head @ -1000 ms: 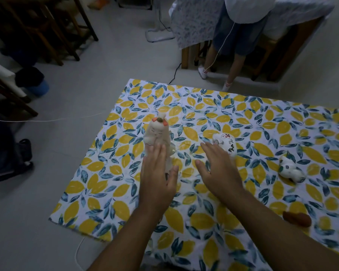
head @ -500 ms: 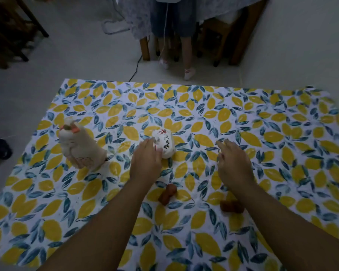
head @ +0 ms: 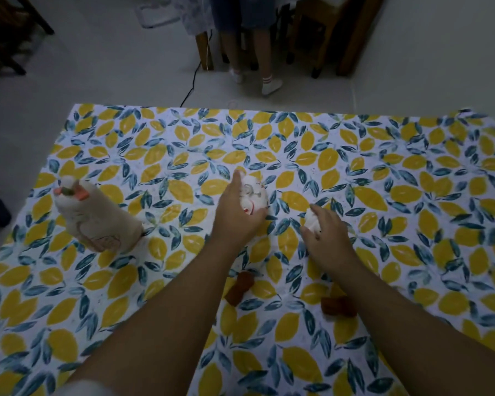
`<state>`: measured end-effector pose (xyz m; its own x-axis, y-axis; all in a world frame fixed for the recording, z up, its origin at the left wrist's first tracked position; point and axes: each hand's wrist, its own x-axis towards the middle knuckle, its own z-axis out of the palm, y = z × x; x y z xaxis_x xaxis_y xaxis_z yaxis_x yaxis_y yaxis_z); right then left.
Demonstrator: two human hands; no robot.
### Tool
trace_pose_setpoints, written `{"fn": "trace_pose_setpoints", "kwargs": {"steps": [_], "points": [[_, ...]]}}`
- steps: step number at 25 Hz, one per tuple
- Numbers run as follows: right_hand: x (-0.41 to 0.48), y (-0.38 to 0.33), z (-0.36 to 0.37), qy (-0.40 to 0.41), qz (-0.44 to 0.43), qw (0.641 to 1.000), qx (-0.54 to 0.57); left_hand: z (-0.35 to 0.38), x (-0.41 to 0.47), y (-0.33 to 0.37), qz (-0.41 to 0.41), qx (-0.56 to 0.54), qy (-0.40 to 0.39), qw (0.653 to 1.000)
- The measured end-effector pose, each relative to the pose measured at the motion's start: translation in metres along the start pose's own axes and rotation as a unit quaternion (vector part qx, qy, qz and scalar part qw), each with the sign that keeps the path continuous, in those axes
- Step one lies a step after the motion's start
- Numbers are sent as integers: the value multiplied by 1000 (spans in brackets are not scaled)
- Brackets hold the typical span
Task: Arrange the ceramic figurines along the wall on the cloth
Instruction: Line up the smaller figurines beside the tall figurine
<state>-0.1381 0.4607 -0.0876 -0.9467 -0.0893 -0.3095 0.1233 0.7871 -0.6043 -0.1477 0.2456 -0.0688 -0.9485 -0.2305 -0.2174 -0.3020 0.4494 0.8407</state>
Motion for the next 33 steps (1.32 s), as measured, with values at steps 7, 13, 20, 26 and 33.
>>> {"fn": "trace_pose_setpoints", "kwargs": {"steps": [7, 13, 20, 26, 33], "points": [[-4, -46, 31, -20, -64, 998, -6, -35, -24, -10, 54, 72, 10, 996], [-2, -111, 83, -55, -86, 994, -24, -97, -44, -51, 1, 188, 23, 982], [-15, -119, 96, -41, -69, 994, -72, -100, -54, -58, 22, 209, 12, 978], [-30, -121, 102, -31, -62, 994, -88, -99, -59, -59, 24, 225, 10, 974], [-53, -118, 84, 5, -90, 994, -59, -102, -84, -41, 82, 270, 49, 958]]}}
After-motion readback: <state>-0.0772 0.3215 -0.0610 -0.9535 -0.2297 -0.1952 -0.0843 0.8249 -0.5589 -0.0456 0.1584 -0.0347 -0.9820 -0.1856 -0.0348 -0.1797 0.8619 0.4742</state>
